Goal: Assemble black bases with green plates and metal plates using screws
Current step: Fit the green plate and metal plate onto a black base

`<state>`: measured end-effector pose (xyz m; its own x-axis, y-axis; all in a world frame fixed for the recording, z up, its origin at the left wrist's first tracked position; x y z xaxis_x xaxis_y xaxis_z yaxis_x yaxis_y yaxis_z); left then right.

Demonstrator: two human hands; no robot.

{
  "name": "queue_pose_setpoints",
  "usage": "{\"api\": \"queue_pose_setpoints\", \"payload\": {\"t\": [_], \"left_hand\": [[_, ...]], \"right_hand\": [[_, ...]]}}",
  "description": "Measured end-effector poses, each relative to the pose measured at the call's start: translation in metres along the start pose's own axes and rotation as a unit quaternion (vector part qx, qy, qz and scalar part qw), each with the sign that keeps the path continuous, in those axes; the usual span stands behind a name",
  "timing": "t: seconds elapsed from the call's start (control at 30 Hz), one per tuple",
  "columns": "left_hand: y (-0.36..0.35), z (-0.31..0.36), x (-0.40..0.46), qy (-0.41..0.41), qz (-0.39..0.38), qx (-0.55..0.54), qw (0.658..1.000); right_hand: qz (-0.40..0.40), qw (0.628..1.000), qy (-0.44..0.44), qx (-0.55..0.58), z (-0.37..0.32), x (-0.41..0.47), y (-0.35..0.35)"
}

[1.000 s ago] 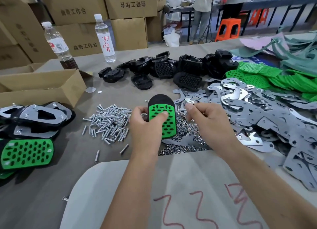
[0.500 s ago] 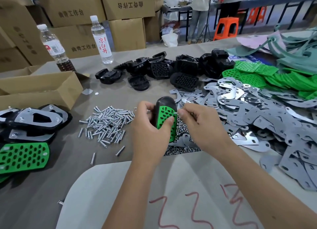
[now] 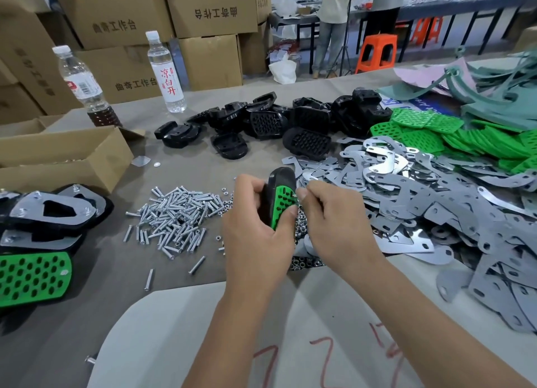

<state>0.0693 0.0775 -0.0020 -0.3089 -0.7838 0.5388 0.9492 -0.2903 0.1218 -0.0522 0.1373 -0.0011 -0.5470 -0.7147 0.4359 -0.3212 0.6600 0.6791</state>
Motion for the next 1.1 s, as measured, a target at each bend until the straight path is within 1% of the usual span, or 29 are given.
{"api": "queue_pose_setpoints", "payload": {"t": [0.07, 0.1, 0.2, 0.23, 0.33, 0.4, 0.47, 0.53, 0.57, 0.73, 0.8, 0.9, 0.97, 1.03, 1.1], "left_hand": [[0.001, -0.001, -0.001, 0.016, 0.012, -0.038, 0.999], [0.001, -0.001, -0.001, 0.012, 0.012, -0.041, 0.999], [-0.003, 0.003, 0.000, -0.017, 0.001, -0.012, 1.000], [-0.005, 0.004, -0.001, -0.021, -0.002, -0.001, 1.000], [-0.006, 0.002, 0.000, -0.020, -0.007, 0.007, 1.000], [-0.004, -0.001, 0.000, -0.015, -0.007, -0.004, 1.000], [-0.003, 0.000, 0.000, -0.017, -0.003, -0.011, 1.000], [-0.005, 0.003, 0.000, -0.028, 0.001, -0.004, 1.000], [-0.006, 0.004, 0.000, -0.030, 0.002, -0.001, 1.000], [-0.006, 0.001, 0.000, -0.023, -0.022, 0.008, 0.999], [-0.004, -0.001, 0.002, -0.008, -0.041, -0.004, 0.999], [0.002, -0.006, 0.009, 0.033, -0.042, -0.047, 0.997], [0.006, -0.012, 0.012, 0.070, -0.012, -0.064, 0.995], [0.010, -0.019, 0.012, 0.121, 0.032, -0.080, 0.989], [0.011, -0.026, 0.011, 0.189, 0.083, -0.136, 0.969]], "right_hand": [[0.006, 1.000, 0.005, 0.009, -0.002, 0.000, 0.000], [0.000, 1.000, -0.009, 0.024, 0.000, 0.001, -0.001], [-0.028, 0.989, -0.088, 0.118, 0.008, 0.001, -0.005], [-0.027, 0.988, -0.092, 0.119, 0.009, 0.001, -0.004], [0.009, 0.999, -0.034, 0.032, 0.004, 0.001, 0.000], [0.012, 0.999, -0.021, 0.027, 0.002, 0.001, -0.001], [-0.008, 0.994, -0.062, 0.092, 0.005, 0.000, -0.004], [-0.035, 0.979, -0.113, 0.168, 0.010, 0.000, -0.008], [-0.037, 0.977, -0.116, 0.175, 0.010, 0.000, -0.007], [-0.034, 0.992, -0.075, 0.094, 0.008, 0.000, -0.005], [-0.048, 0.991, -0.081, 0.100, 0.011, 0.001, -0.007], [-0.090, 0.972, -0.089, 0.198, 0.014, 0.001, -0.008], [-0.106, 0.967, -0.085, 0.217, 0.014, 0.002, -0.006], [-0.112, 0.954, -0.100, 0.260, 0.017, 0.002, -0.007], [-0.116, 0.938, -0.124, 0.303, 0.019, 0.003, -0.007]]}}
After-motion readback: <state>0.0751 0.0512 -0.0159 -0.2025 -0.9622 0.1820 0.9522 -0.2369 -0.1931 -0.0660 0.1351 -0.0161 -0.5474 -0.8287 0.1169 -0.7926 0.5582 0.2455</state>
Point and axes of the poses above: each hand's wrist, its own x-axis towards the middle knuckle, its own y-axis out of the back of the hand, z = x × y, the point moved 3 cm from there along x, towards the middle knuckle, and after that the axes turned 14 degrees about -x, right-handed, at the moved point
